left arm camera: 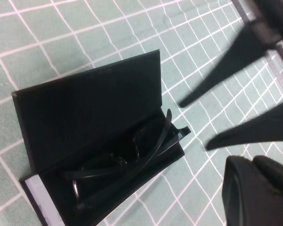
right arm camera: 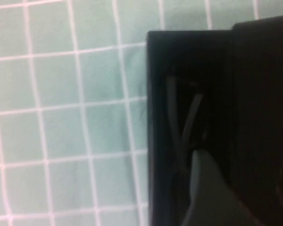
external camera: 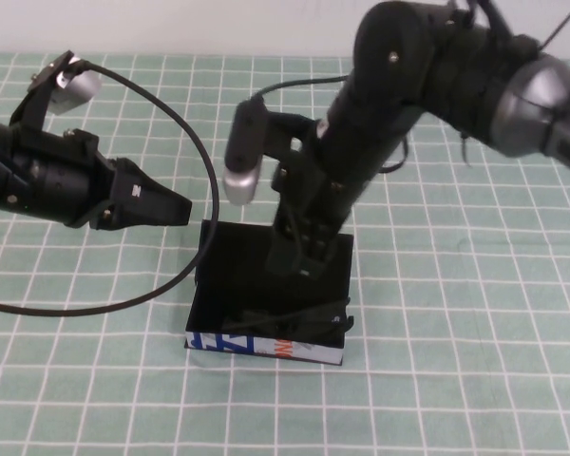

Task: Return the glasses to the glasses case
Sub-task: Place the glasses in the glasses case

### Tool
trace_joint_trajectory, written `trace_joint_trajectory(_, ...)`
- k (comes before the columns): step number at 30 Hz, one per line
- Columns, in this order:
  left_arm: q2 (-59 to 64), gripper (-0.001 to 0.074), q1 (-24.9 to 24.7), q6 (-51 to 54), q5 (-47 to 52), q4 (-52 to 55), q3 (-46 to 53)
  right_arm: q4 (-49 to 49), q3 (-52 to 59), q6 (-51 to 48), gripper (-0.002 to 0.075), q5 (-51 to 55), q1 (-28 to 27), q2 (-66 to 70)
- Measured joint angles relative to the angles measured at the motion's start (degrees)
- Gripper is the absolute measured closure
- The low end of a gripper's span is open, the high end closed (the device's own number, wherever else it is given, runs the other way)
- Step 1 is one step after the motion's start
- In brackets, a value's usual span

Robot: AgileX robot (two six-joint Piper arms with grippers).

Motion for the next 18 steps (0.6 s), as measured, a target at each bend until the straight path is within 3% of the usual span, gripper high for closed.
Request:
trace_joint_trajectory(2, 0.0, 0.0739, 0.0, 0.0, 0.37, 0.0, 0.0, -1.44, 2.7, 0.0, 0.0486, 0.0, 0.0, -1.92)
trace_joint_trajectory(8, 0.0, 0.0739, 0.0, 0.0, 0.85, 0.0, 0.0, -7.65, 11.23, 0.74, 0.0692, 0.09, 0.0, -3.28)
trace_joint_trajectory(13, 0.0, 0.0739, 0.0, 0.0, 1.18, 0.0, 0.0, -17.14, 13.71, 6.34, 0.0727, -0.01, -0.58, -3.28)
trace_joint_trajectory(18, 0.0, 0.0739, 0.0, 0.11, 1.18, 0.0, 0.0, -12.65, 13.84, 5.89, 0.0734, -0.01, -3.75, -3.28)
